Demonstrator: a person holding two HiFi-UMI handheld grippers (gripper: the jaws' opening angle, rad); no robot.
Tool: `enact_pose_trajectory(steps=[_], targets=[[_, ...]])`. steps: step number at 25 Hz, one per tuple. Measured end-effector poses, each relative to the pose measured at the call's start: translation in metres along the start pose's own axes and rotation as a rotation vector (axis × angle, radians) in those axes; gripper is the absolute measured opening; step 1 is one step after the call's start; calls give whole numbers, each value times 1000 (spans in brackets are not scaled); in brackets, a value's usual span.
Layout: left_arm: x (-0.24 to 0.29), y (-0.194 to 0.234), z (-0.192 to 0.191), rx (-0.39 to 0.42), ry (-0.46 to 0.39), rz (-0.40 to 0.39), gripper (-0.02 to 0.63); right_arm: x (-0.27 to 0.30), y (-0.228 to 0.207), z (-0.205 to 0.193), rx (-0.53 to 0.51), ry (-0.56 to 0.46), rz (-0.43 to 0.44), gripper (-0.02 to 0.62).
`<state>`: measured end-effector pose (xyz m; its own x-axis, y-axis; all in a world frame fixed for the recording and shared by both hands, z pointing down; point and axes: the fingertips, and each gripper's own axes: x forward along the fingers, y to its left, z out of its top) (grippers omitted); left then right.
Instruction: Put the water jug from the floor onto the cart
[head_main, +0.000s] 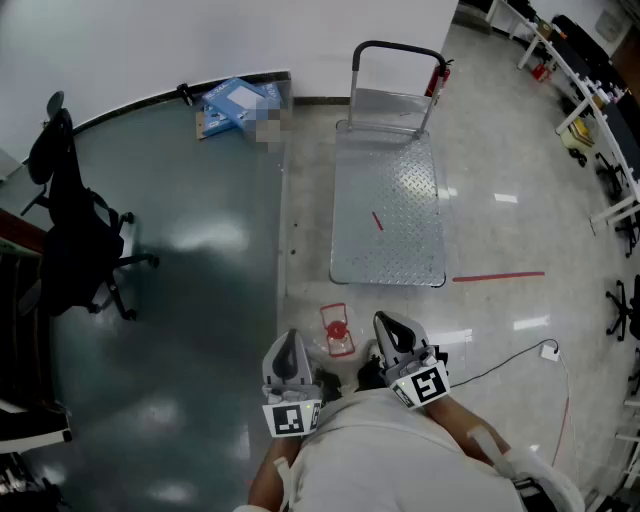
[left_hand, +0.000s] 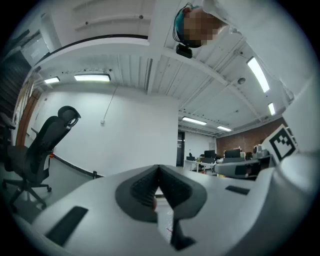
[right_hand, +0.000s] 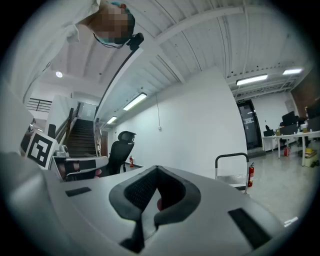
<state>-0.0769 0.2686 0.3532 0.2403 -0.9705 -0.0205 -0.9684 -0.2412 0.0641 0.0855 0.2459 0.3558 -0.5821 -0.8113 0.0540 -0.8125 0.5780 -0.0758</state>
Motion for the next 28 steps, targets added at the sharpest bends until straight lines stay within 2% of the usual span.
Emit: enact_pose_trajectory(steps=[11,14,20,23,24,25,28], targets=[[5,14,-8,-2,10,17,4,12,5,-19,11,40,42,12],[8,18,-15,-4,22,8,4,20,4,-45,-14,106,31,12],[21,38,-48,-10,47,20,5,57,7,-156,-33,363,56,14],[26,49,-77,-33,70,30,3,74,20,-239,-13,542,114,21],[27,52,-88,-45,76,30,4,76,26,-271,-3,620,139,66],[28,53,-100,-58,82,28,3,76,31,-305,4,698,162,140],[30,52,-134,-88,112,3,4,66,39,-402,-5,914,205,202]])
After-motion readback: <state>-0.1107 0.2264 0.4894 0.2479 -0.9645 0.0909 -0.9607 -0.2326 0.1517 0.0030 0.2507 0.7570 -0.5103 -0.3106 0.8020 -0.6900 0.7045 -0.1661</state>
